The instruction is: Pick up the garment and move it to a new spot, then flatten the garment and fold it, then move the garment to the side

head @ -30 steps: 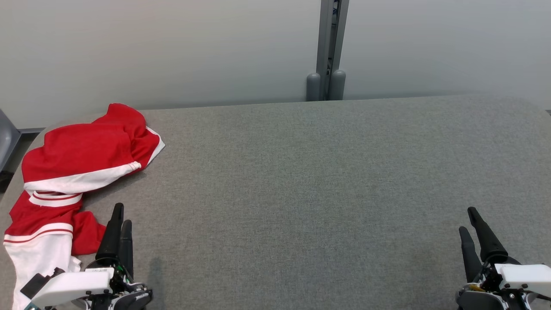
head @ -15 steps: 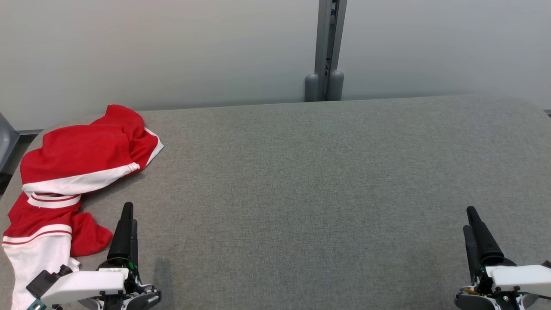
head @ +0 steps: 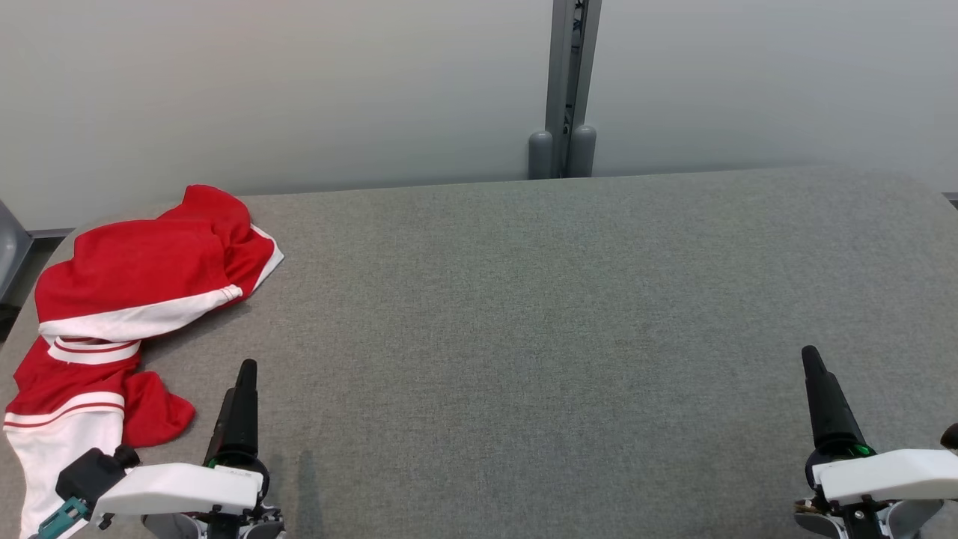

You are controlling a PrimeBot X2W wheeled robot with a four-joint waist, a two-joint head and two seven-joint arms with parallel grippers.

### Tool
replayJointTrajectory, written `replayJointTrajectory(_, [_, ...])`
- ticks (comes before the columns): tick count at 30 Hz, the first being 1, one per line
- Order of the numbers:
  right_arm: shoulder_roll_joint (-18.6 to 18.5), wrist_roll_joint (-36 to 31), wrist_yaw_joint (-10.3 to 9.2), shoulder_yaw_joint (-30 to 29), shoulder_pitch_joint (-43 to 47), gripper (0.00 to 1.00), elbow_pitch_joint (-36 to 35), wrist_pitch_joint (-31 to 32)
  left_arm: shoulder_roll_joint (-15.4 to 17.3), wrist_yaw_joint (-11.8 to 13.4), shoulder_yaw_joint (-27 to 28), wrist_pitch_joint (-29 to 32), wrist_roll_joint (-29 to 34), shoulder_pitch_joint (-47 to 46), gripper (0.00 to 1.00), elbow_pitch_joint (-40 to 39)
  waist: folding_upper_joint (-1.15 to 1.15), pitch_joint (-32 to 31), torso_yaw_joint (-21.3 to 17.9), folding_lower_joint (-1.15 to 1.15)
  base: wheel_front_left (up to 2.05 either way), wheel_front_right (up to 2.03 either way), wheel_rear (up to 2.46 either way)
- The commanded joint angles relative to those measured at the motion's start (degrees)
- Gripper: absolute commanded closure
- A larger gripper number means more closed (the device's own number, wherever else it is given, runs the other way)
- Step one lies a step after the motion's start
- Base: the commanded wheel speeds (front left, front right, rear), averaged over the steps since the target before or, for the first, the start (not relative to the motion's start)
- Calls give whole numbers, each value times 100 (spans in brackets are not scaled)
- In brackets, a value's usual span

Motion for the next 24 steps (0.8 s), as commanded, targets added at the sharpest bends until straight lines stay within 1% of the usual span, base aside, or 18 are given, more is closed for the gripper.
replayJointTrajectory(1, [-74,-296,23,27,-65,0,-128,-71,91,55,-38,-51,246,-51,0,-78,0,-2,-1,0,0,0,0])
replayJointTrajectory(2, [-102,-590,24,53,-68,0,-134,-113,120,107,-80,-93,464,-42,0,-74,0,-5,-1,0,0,0,0])
replayJointTrajectory(8, [-162,-1350,25,102,-81,0,-82,-236,253,252,-168,-212,1117,-30,0,-30,0,-13,-12,0,0,0,0])
replayJointTrajectory(17, [-221,-2259,27,187,-58,0,64,-403,361,358,-240,-383,1930,26,0,125,0,-35,-27,0,0,0,0])
replayJointTrajectory(24, [-248,-2820,28,260,-43,0,185,-528,364,450,-230,-503,2492,62,0,163,0,-53,-29,0,0,0,0])
